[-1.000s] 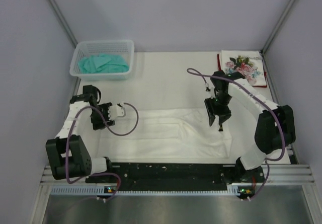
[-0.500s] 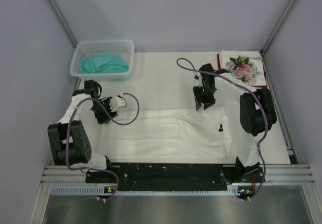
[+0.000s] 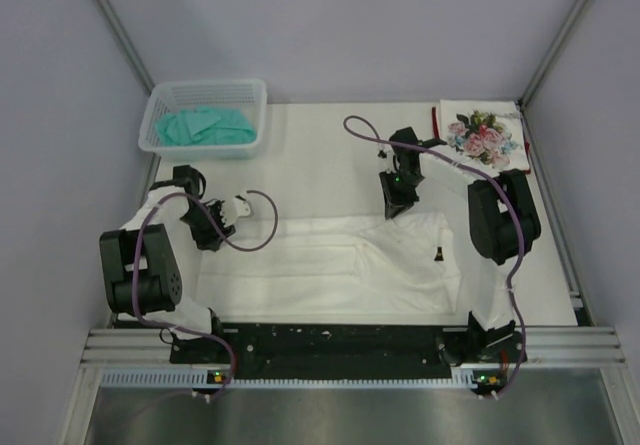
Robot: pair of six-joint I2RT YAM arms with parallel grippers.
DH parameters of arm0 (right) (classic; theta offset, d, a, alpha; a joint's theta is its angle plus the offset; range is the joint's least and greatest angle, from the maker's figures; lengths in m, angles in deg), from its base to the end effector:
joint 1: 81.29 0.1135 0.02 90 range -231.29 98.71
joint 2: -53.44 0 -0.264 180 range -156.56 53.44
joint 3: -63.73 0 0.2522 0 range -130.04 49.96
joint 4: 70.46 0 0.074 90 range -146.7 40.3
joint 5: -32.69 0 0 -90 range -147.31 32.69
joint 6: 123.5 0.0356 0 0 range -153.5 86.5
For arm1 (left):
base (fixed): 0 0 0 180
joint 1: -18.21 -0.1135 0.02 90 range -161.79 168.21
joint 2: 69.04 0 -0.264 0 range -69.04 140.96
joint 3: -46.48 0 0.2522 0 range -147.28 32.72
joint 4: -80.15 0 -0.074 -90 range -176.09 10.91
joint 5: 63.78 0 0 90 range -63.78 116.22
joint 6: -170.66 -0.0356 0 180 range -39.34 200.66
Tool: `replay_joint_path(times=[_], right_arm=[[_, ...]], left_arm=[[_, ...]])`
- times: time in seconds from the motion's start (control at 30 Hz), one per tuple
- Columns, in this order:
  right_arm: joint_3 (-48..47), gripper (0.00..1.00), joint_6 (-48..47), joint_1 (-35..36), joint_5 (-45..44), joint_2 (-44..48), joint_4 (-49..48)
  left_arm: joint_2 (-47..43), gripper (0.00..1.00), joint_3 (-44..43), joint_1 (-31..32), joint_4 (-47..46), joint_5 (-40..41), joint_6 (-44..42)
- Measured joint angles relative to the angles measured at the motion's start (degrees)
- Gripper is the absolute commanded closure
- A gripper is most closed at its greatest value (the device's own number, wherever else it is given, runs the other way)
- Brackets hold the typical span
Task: Fold and stack the t-shirts
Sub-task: Fold the other side of the tshirt into a rectangle
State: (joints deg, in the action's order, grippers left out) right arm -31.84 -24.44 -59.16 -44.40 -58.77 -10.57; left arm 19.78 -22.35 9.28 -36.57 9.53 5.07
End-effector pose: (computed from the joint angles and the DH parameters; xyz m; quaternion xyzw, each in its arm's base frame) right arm 0.3553 0.1531 0.1800 -0.1254 0.9789 0.1389 0.0822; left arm 0.2626 0.0309 0.1839 0.5498 0.8206 -0.0682 0.1404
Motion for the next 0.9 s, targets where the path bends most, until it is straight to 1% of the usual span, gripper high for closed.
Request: replay_joint_path(times=[0.07, 0.13, 0.2, 0.3, 0.43, 0.47, 0.5, 0.6, 0.67, 0.7, 0.8, 0.9], right_arm=[[0.0, 0.83, 0.0, 0.0, 0.7, 0.0, 0.0], [0.0, 0.81, 0.0, 0.0, 0.9, 0.0, -0.1], [0.0, 0.77, 0.0, 0.0, 0.9, 0.0, -0.1], [0.0, 0.75, -0.3, 0.0, 0.3, 0.0, 0.0], [0.0, 0.75, -0.8, 0.1, 0.0, -0.7, 0.1], [0.2, 0.76, -1.0, 0.2, 0.0, -1.0, 0.1], [0.4, 0.80, -1.1, 0.3, 0.0, -1.2, 0.0], [1.1, 1.00, -1.8, 0.6, 0.1, -1.2, 0.2], [1.2, 1.00, -2.1, 0.7, 0.1, -1.3, 0.3], [1.2, 1.00, -2.1, 0.7, 0.1, -1.2, 0.3], [1.6, 1.00, -2.0, 0.7, 0.3, -1.0, 0.4], [3.5, 1.00, -2.0, 0.8, 0.9, 1.3, 0.7]], left_arm=[[0.3, 0.62, 0.0, 0.0, 0.1, 0.0, -0.2], [0.8, 0.66, 0.0, 0.0, 0.1, 0.0, -0.5], [1.0, 0.67, 0.0, 0.0, 0.1, 0.0, -0.7], [1.1, 0.69, 0.0, 0.0, 0.1, 0.0, -0.9], [1.1, 0.74, 0.0, 0.0, 0.2, 0.0, -0.9], [1.1, 0.76, 0.0, 0.0, 0.2, 0.0, -0.9], [1.1, 0.77, 0.0, 0.0, 0.2, 0.0, -0.9], [1.1, 0.85, 0.0, 0.0, 0.2, 0.0, -0.9], [1.1, 0.97, 0.0, 0.0, 0.2, 0.0, -0.9], [1.1, 1.00, 0.0, 0.0, 0.2, 0.0, -0.9], [1.1, 1.00, 0.0, 0.0, 0.2, 0.0, -0.8], [1.1, 1.00, 0.0, 0.0, 0.2, 0.0, -0.8]])
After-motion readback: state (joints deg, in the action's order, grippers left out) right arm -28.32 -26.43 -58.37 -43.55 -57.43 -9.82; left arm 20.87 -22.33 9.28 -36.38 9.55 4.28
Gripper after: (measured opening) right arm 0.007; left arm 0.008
